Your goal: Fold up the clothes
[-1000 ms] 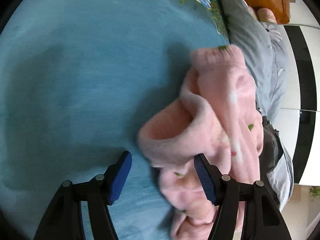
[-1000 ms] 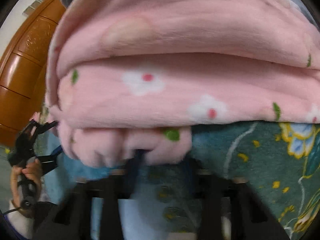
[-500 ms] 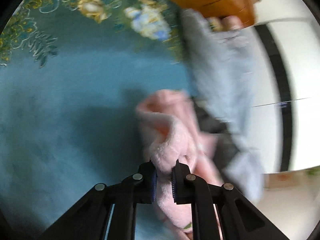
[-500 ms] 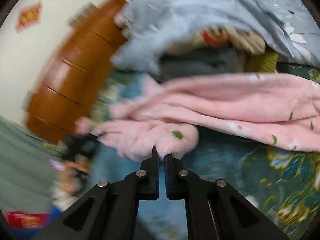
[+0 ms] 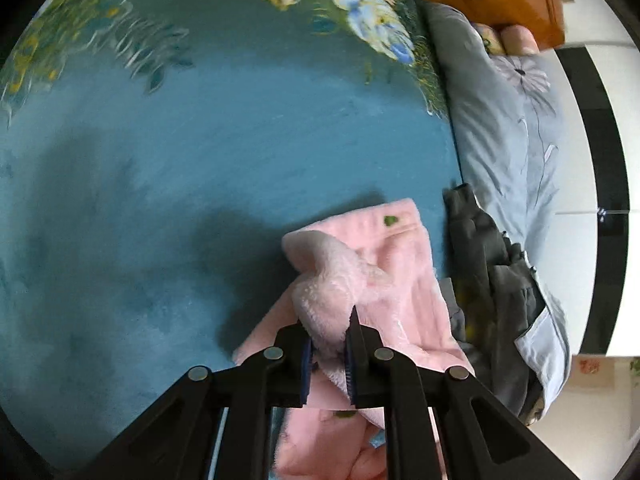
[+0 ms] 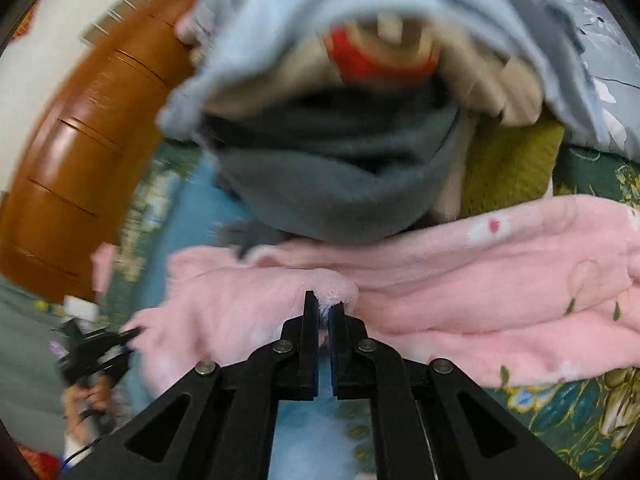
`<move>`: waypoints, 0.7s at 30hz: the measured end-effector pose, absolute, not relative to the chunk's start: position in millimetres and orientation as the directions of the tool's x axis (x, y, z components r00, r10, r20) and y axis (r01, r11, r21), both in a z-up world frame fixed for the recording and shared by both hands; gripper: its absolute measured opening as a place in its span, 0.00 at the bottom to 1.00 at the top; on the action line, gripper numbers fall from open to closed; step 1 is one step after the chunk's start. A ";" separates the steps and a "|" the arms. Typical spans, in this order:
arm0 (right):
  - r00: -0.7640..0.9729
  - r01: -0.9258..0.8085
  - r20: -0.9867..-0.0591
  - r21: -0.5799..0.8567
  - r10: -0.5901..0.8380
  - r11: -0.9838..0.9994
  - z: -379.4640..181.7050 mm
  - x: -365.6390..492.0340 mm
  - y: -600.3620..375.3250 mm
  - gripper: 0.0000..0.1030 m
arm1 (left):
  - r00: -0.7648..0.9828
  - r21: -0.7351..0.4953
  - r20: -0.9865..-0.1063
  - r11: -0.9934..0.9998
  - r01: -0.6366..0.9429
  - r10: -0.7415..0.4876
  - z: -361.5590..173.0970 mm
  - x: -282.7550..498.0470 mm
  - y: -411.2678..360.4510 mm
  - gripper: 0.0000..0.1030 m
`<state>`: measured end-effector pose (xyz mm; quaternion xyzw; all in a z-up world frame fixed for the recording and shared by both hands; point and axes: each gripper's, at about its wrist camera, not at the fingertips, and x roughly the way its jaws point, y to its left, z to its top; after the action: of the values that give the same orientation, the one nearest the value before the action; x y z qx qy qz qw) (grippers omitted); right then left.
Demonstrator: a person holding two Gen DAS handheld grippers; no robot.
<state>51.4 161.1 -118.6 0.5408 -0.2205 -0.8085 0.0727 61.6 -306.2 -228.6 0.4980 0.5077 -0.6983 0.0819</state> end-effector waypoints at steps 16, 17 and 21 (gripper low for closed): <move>-0.286 0.154 -0.814 0.482 -0.506 -0.862 -114.0 140.1 82.3 0.50 | -0.508 -0.637 -0.771 -0.471 0.610 0.385 -232.3 70.8 -305.2 0.14; -0.264 0.183 -0.810 0.492 -0.524 -0.851 -118.7 137.9 62.4 0.50 | -0.505 -0.635 -0.772 -0.475 0.609 0.384 -230.5 71.6 -304.6 0.14; -0.251 0.262 -0.822 0.451 -0.511 -0.853 -132.0 126.4 -10.9 0.50 | -0.527 -0.653 -0.757 -0.445 0.613 0.386 -222.7 81.5 -306.1 0.14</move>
<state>126.4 -10.9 -132.0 0.5598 -0.1113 -0.7831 0.2467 81.5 -306.1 -222.7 0.4795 0.5205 -0.7019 0.0808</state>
